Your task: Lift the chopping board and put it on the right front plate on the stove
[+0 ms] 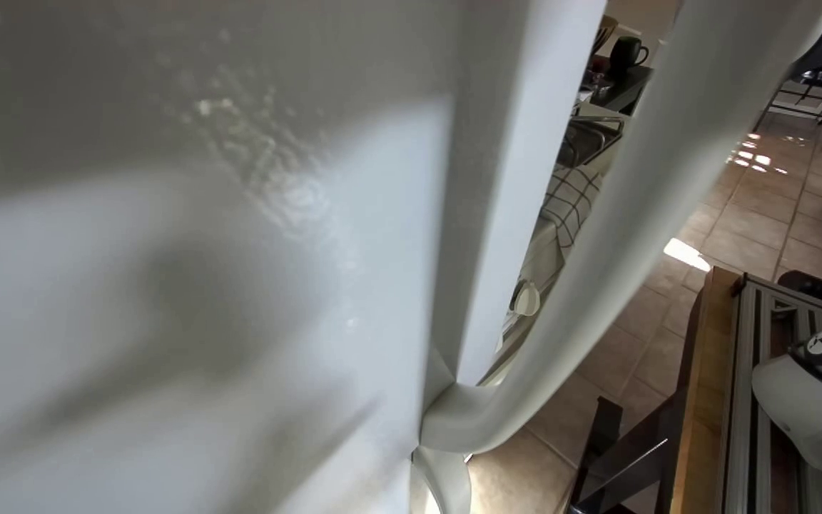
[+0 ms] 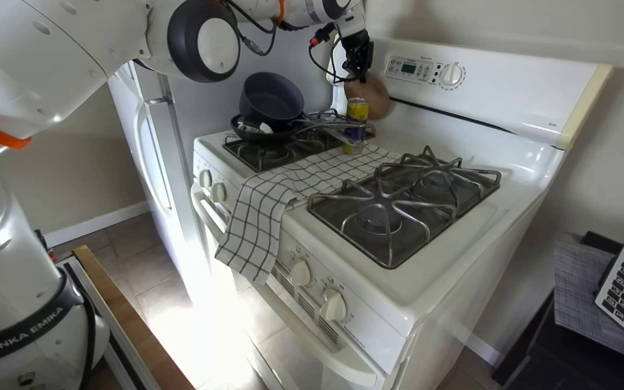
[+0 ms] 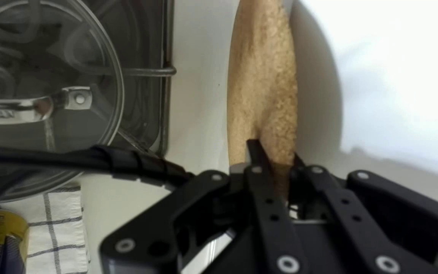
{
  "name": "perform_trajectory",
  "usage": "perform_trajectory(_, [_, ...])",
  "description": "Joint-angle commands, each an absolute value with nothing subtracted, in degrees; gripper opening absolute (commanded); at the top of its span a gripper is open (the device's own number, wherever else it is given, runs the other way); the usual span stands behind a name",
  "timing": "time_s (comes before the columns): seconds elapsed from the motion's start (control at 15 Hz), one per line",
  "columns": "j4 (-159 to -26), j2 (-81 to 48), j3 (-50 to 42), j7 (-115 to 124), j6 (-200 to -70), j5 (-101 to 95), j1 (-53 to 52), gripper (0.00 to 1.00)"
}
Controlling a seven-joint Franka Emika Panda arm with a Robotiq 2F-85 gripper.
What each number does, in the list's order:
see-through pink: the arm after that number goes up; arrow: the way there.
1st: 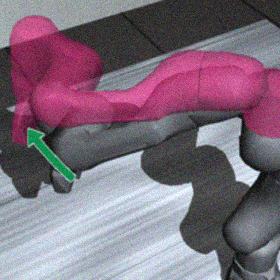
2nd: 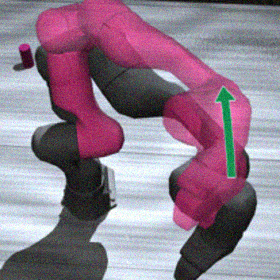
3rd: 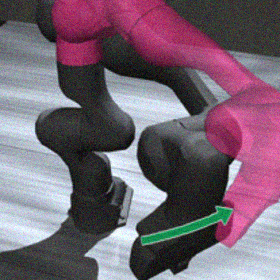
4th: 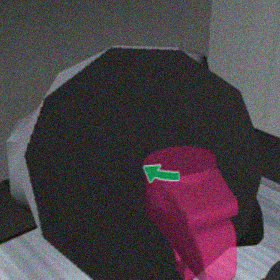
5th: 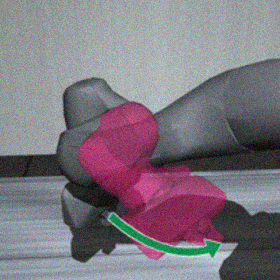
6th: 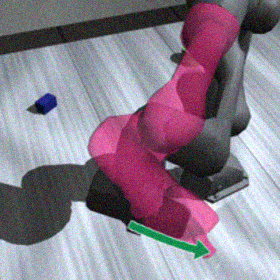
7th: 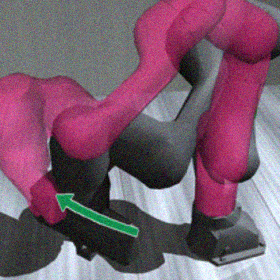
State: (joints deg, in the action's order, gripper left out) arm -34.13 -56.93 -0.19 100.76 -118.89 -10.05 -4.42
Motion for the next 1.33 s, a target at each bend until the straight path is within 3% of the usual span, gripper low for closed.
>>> perform_trajectory(0.0, [-35.1,-52.8,4.1,94.0,-115.4,-6.3,-2.7,0.04])
perform_trajectory(0.33, [-37.5,-44.2,7.2,81.8,-99.3,-5.0,0.0,0.04])
perform_trajectory(0.93, [-37.9,-29.9,1.9,79.4,-69.5,-12.3,1.4,0.04])
perform_trajectory(1.27, [-39.3,-26.5,1.0,81.2,-62.4,-10.7,4.7,0.04])
